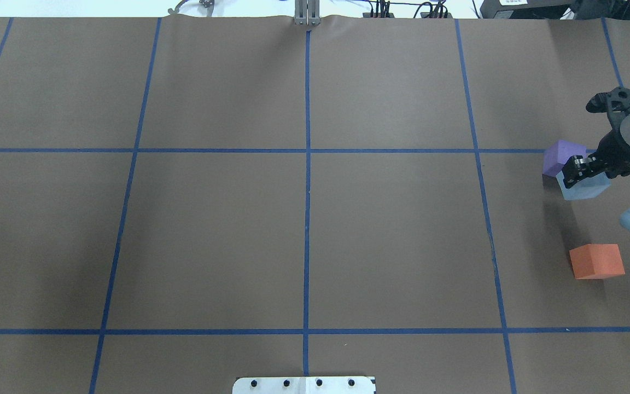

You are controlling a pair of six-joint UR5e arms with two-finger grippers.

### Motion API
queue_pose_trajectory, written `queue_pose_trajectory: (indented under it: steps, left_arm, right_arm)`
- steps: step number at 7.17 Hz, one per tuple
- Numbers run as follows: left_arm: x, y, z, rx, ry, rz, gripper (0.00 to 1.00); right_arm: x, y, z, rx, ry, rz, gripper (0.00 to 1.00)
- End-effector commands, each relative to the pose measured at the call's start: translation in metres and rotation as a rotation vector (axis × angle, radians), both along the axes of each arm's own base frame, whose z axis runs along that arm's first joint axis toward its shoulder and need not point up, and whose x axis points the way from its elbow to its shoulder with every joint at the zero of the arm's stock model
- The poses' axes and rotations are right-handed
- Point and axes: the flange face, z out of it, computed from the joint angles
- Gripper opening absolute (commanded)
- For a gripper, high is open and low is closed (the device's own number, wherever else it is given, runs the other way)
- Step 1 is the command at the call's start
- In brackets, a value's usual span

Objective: Place blue block between orange and purple blocks
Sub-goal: 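Carry the light blue cube with the right gripper toward the purple cube, then lower the light blue cube between the purple and orange cubes and release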

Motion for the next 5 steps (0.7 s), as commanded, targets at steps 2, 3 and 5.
queue_pose_trajectory:
  steps: [2,3,5]
  left_arm:
    - [0.001,-0.001,-0.002,0.004,0.0,0.001,1.0]
    - [0.001,-0.001,-0.001,0.001,0.0,0.0,1.0]
    - [0.001,0.0,0.0,-0.001,0.0,0.001,1.0]
  right_arm:
    - [-0.02,0.016,0.016,-0.031,0.013,-0.033,0.0]
    - [-0.02,0.016,0.02,-0.037,0.016,-0.035,0.0]
    - [-0.023,0.016,0.031,-0.06,0.027,-0.036,0.0]
